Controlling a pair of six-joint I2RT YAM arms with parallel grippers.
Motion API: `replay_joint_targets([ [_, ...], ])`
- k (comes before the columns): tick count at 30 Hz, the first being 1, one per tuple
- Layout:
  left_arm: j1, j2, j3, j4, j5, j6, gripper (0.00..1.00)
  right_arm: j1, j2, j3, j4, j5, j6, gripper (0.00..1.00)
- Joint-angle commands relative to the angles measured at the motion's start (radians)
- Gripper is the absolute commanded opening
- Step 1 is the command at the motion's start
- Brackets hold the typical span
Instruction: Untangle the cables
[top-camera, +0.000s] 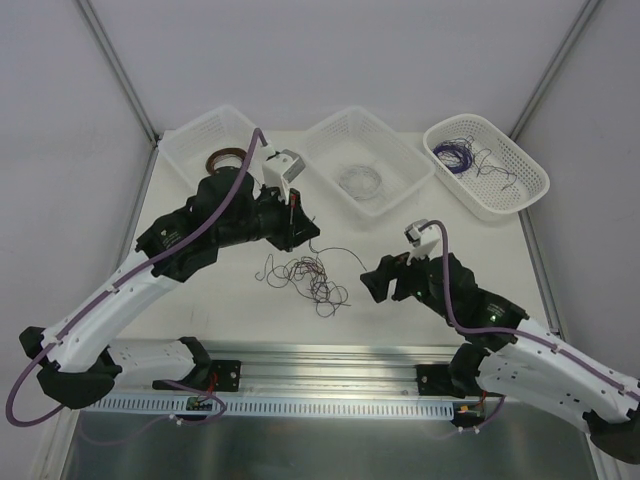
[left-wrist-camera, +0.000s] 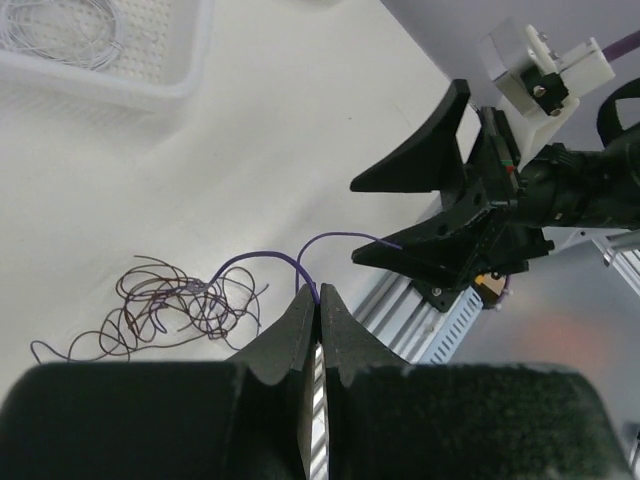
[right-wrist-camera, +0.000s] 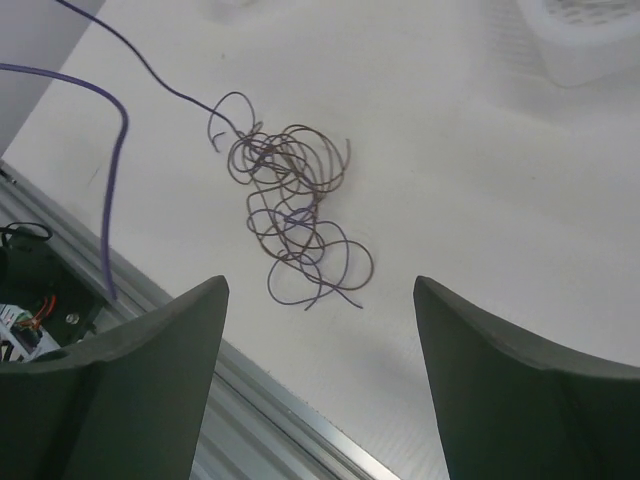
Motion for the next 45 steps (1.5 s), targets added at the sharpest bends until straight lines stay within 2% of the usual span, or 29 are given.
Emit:
replay_joint_targets([
  [1,-0.018,0.002,0.009,0.033,0.097,0.021,0.00,0.005,0.050,-0.040,0.228,-0.136,-0.052,0.79],
  [12,-0.050,-0.036,-0.054,0.065,0.160,0.018,0.00,0.004,0.308,-0.009,0.535,-0.239,-0.106,0.77],
  [13,-0.051,-0.036,-0.054,0.070,0.161,0.015,0.00,0.004,0.345,-0.006,0.558,-0.292,-0.101,0.76],
  [16,-0.058,-0.032,-0.056,0.088,0.181,0.004,0.00,0.004,0.420,0.006,0.629,-0.323,-0.095,0.75],
  [22,-0.074,-0.030,-0.059,0.114,0.209,-0.005,0.00,0.004,0.514,0.032,0.709,-0.298,-0.099,0.70],
  [25,-0.078,-0.041,-0.080,0.122,0.206,-0.013,0.00,0.004,0.560,0.050,0.724,-0.303,-0.099,0.59],
  [28,-0.078,-0.058,-0.112,0.130,0.181,-0.019,0.00,0.004,0.589,0.057,0.737,-0.309,-0.093,0.41],
  [29,-0.078,-0.063,-0.121,0.130,0.171,-0.019,0.00,0.004,0.590,0.061,0.724,-0.311,-0.095,0.30],
  [31,-0.078,-0.081,-0.147,0.130,0.106,-0.019,0.00,0.002,0.580,0.060,0.707,-0.309,-0.095,0.16],
  [32,-0.078,-0.087,-0.160,0.130,0.076,-0.020,0.02,0.004,0.569,0.058,0.677,-0.305,-0.096,0.04],
  [35,-0.078,-0.119,-0.226,0.130,-0.071,-0.025,0.11,0.002,0.509,0.067,0.571,-0.279,-0.104,0.01],
  [38,-0.078,-0.132,-0.293,0.131,-0.194,-0.039,0.31,0.002,0.449,0.099,0.443,-0.255,-0.104,0.01],
  [39,-0.078,-0.132,-0.321,0.131,-0.214,-0.043,0.45,0.002,0.436,0.116,0.418,-0.222,-0.101,0.01],
  [42,-0.078,-0.132,-0.373,0.136,-0.265,-0.060,0.63,-0.002,0.402,0.165,0.286,-0.164,-0.058,0.01],
  [43,-0.078,-0.135,-0.385,0.142,-0.277,-0.063,0.77,-0.005,0.399,0.207,0.235,-0.136,-0.047,0.01],
  [45,-0.076,-0.142,-0.430,0.156,-0.299,-0.076,0.88,-0.007,0.391,0.247,0.142,-0.108,-0.017,0.01],
])
